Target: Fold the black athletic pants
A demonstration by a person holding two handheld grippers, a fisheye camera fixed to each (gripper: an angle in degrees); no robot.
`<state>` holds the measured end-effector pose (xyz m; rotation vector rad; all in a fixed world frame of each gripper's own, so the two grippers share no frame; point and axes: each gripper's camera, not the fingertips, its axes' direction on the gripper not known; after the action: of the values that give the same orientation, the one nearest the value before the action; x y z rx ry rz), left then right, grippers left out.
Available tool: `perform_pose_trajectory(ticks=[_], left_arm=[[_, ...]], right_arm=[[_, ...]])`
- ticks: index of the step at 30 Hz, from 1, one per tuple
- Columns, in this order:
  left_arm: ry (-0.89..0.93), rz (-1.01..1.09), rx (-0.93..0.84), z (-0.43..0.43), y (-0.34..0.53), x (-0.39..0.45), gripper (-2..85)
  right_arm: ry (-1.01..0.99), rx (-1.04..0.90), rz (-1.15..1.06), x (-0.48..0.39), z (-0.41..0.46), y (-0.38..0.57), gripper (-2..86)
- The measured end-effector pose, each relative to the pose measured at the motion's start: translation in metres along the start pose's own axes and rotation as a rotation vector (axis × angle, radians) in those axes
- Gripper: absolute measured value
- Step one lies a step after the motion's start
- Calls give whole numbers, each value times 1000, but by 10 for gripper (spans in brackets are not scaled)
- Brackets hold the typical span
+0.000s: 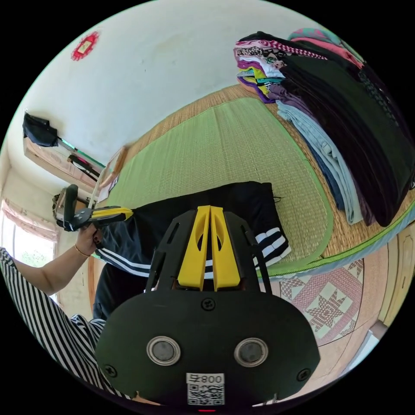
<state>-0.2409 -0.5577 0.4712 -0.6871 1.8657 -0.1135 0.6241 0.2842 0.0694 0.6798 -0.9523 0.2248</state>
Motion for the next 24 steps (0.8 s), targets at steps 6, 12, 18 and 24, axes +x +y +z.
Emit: perform_pose_trajectory(ticks=[6,12,18,24], left_arm=[[84,-77,39,-36,46,-38,31],[18,-234,67,-81,102,-102,57],[-97,-376,-83,-89,160,-165,42],[-24,-499,-56,-112,227,-196,36]], right_arm=[[-113,-30,-52,-20,47,-22,0],[-104,-130,-70,-32,123,-44,0],[-106,-136,9,-12,166,-43,0],[-170,-93,98,0,191,-41,0]])
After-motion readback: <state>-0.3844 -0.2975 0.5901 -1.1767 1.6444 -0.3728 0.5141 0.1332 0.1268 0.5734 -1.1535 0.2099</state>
